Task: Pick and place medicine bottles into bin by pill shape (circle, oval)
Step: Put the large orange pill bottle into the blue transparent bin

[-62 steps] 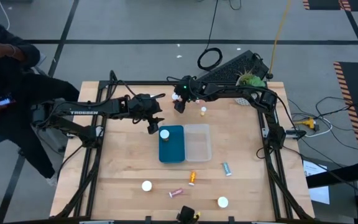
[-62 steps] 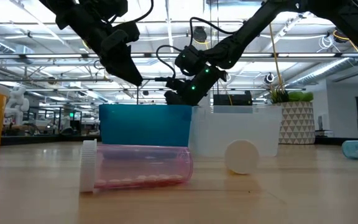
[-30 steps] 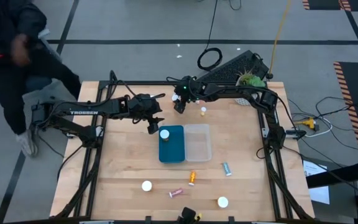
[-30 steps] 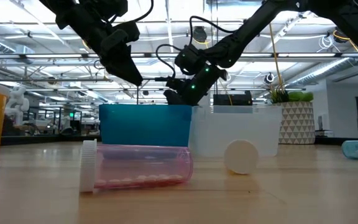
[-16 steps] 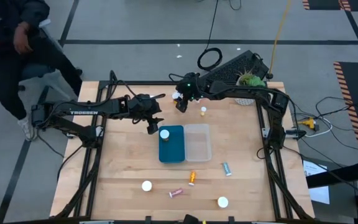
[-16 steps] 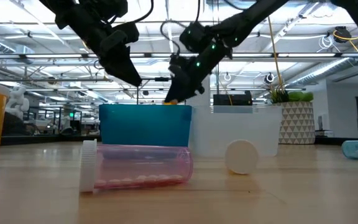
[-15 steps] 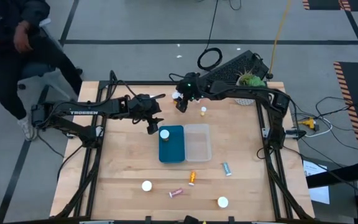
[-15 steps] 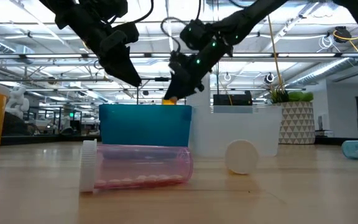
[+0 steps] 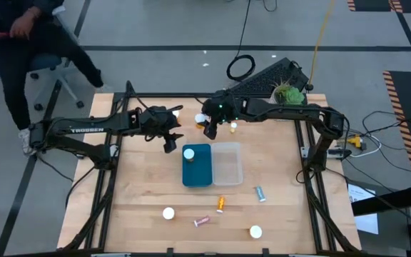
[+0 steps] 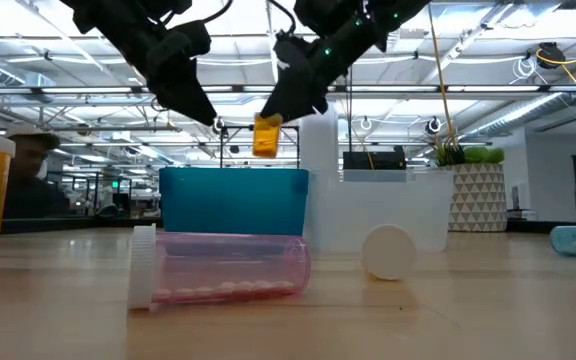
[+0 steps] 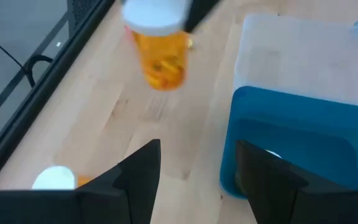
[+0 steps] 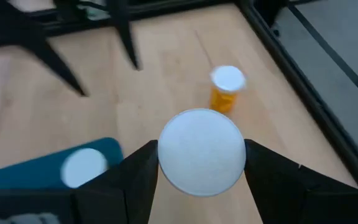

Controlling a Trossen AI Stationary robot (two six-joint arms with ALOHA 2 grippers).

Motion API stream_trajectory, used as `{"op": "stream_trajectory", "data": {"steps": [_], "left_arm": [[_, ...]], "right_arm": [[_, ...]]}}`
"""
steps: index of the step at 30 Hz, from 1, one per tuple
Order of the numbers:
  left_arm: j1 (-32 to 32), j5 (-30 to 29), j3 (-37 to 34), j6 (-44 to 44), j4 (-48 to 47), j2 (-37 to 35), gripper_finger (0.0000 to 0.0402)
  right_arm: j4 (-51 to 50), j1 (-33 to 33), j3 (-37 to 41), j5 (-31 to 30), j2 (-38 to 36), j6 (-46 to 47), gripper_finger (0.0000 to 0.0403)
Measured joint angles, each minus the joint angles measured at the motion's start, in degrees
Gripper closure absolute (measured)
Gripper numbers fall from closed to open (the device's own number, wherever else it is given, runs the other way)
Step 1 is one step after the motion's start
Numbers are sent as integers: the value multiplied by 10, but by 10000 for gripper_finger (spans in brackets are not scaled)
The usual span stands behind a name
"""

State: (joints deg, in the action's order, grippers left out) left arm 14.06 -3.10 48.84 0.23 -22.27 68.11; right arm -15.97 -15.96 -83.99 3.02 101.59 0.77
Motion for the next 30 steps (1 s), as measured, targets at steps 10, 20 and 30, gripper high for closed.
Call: {"op": "stream_trajectory", "data": {"steps": [10, 20, 30], "left_arm": [[1, -23, 0, -3, -20, -4, 192], [1, -24, 0, -5, -20, -4, 192], [1, -24, 0, -7, -19, -4, 192]], "right_arm": [[-16, 63, 0, -2, 1, 30, 190], [-1, 102, 48, -30, 1, 61, 190], [106, 105, 138, -29, 1, 104, 190]]}}
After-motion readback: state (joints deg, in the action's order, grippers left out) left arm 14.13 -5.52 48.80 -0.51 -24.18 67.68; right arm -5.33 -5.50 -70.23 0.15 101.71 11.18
